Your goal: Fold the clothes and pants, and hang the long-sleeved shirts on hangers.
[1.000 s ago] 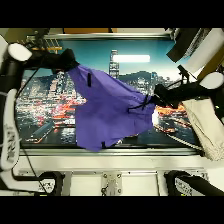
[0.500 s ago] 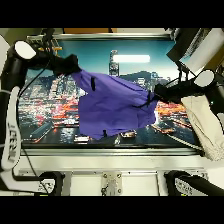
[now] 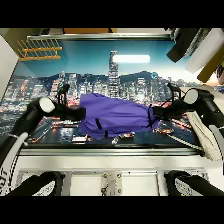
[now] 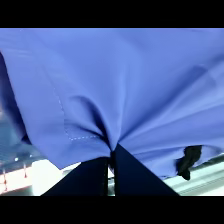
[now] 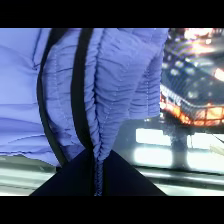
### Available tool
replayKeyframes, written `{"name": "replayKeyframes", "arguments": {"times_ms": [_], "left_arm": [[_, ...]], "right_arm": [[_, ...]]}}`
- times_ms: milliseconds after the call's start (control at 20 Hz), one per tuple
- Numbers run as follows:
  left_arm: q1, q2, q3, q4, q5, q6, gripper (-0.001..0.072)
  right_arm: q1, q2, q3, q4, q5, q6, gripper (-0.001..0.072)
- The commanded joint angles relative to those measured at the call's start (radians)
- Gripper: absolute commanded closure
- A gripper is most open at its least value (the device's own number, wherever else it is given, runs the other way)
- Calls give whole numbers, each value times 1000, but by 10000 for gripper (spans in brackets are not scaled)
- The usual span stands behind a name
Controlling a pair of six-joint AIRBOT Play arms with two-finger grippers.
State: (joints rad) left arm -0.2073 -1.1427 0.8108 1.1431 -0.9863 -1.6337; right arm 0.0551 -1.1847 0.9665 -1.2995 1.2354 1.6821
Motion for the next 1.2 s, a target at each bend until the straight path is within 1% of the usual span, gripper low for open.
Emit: {"name": "replayKeyframes", "arguments": {"times_ms": [0,150,300,350,400,450,500,600,650,750,800,850,900,950,1150], "left_arm": [[-48,19,-187,5,159,-6,700],[-72,-30,-206,7,202,-6,700],[-54,-60,-206,-37,220,-6,700],[-38,-58,-206,-49,220,-6,639],[-26,-42,-206,-56,220,-5,311],[-9,-13,-206,-66,219,-5,155],[10,28,-206,-66,217,-5,157],[46,130,-199,-67,185,-6,157],[62,178,-191,-66,161,-5,156],[78,266,-175,-66,111,-6,157],[77,300,-175,-72,104,-6,167],[68,328,-175,-74,100,-7,310],[52,350,-175,-73,99,-6,528],[28,370,-175,-73,101,-6,698],[-97,388,-175,-71,140,-46,700]], "right_arm": [[21,1,-97,-10,-67,-8,695],[24,-3,-145,-10,-130,-7,694],[24,-7,-150,-2,-147,-8,690],[24,-7,-150,2,-146,-7,678],[24,-6,-150,8,-146,-7,521],[20,-2,-148,39,-146,-9,193],[15,6,-140,68,-143,-20,16],[-16,40,-95,120,-96,-64,12],[-49,64,-66,132,-59,-107,11],[-142,106,-35,142,0,-167,10],[-198,115,-36,155,23,-214,10],[-247,115,-40,174,40,-261,10],[-301,110,-53,201,49,-317,9],[-349,99,-72,233,45,-372,9],[-468,-9,-144,388,21,-651,-4]]}}
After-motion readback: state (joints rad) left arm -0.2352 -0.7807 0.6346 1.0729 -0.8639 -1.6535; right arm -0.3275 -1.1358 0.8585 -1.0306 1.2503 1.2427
